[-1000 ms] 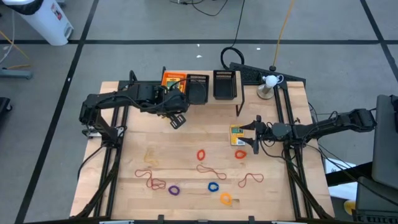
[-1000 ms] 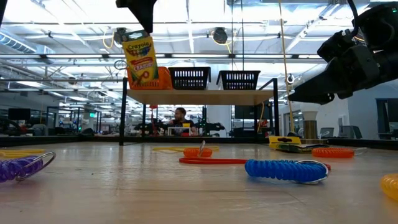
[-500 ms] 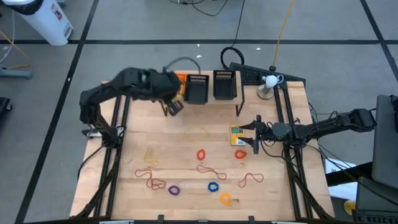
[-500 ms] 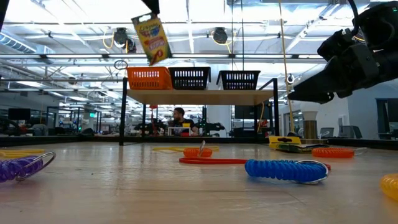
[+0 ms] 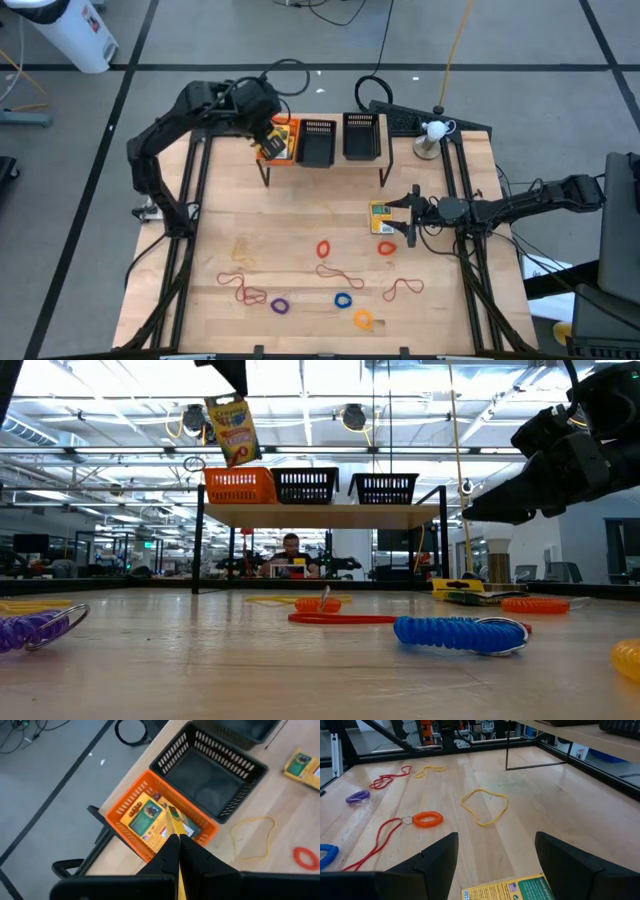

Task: Pick & Place Office Desk Supplies
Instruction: Put the yellow pack of crayons into the orange bin on the shelf

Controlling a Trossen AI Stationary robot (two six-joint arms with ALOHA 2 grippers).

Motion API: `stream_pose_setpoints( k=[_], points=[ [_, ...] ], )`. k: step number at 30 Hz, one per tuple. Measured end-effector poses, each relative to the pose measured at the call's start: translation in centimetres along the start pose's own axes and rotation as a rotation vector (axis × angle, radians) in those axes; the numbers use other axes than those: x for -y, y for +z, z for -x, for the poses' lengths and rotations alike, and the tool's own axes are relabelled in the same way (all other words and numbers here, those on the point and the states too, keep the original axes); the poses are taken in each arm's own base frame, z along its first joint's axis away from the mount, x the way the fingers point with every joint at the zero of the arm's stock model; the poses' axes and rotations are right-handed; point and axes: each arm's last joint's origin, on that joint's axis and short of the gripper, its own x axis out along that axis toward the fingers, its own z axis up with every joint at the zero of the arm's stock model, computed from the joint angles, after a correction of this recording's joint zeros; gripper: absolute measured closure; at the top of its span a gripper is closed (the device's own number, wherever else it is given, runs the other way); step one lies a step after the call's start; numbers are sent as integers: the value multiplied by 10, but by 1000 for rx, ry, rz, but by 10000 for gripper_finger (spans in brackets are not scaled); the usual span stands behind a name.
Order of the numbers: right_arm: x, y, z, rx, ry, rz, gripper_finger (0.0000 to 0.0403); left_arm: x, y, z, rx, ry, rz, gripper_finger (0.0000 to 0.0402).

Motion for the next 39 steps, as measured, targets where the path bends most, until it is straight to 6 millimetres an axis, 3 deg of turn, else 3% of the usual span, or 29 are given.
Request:
stream_pose_setpoints(
  k=[4,13,24,29,35,39],
  points=[
    [0,0,0,1,-2,9,149,-11,3,-11,-43,-40,-26,401],
    [1,0,0,3,-28,11,149,-4,12,-39,-117,-171,-145,401],
    [1,0,0,3,-28,8,149,-5,12,-41,-121,-150,-134,394],
    [1,0,0,3,-28,8,149,-5,12,-41,-120,-150,-142,363],
    [1,0,0,3,-27,0,149,-6,12,-41,-119,-126,-141,299],
    [1,0,0,2,-24,0,149,-9,13,-41,-112,-19,-155,256]
  ],
)
